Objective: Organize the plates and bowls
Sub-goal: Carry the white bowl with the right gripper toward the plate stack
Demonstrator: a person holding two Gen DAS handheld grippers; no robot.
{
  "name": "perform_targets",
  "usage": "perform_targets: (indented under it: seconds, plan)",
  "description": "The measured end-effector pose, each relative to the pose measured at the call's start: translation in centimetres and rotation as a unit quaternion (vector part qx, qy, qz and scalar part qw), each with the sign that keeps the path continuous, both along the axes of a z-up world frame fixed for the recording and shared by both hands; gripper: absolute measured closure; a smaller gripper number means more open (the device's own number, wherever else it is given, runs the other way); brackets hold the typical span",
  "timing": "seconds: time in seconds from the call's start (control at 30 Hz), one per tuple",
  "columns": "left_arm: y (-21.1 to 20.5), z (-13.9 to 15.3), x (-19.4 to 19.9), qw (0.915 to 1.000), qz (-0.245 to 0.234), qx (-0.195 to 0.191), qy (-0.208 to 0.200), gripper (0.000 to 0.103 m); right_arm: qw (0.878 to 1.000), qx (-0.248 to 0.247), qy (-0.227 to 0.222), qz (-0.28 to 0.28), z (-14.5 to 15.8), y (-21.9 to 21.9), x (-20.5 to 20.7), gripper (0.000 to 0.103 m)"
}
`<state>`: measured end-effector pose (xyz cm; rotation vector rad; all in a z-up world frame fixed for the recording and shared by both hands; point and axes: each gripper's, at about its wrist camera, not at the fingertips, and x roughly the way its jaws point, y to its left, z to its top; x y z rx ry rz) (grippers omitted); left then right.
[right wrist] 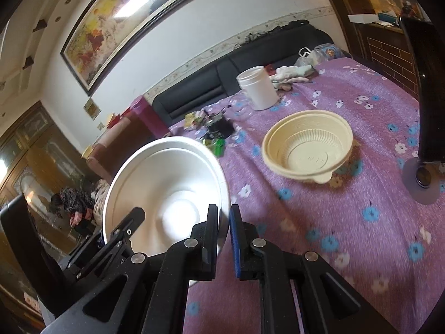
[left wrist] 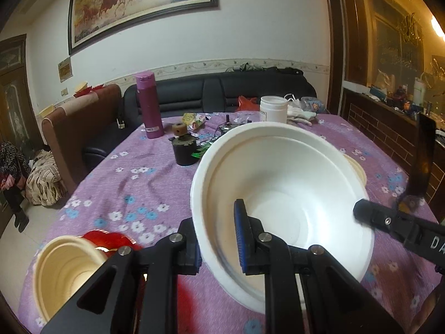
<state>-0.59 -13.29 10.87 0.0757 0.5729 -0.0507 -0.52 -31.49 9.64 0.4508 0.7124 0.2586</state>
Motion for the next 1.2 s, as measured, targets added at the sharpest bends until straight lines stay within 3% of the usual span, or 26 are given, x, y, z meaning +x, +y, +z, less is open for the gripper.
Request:
perform_targets:
  seconds: [0.1,0.43,0.73,0.97,1.2]
  plan:
    - [0.9,0.8,-1.8,1.0000,-0.001,-0.001,-0.008,0.079,1.000,-0.005,-0.002,0.013,0.7,1.1,-1.5,0.091]
    - [5.4,1.8,-6.4,0.9997,0.010,-0.020,-0.013,0.079,0.998,-0.006,-0.018,0.054,2.8,4.9,-5.1,0.091]
    - [11.3,2.2,-10.3,0.9977,0.050,-0.039,-0.023,0.073,0.993,-0.021,-0.014,0.114,2.9,10.7,-6.3,0.091]
    - [15.5,1.1,-10.9,0.9951,0.080,-0.058,-0.007,0.073,0.986,-0.036,-0.001,0.164,1.7,15.7,-6.0,0.090]
    - [17.9,-0.9,-10.3,0.9922,0.091,-0.082,0.023,0.073,0.982,-0.044,0.016,0.184,0.2,18.0,-5.1,0.090]
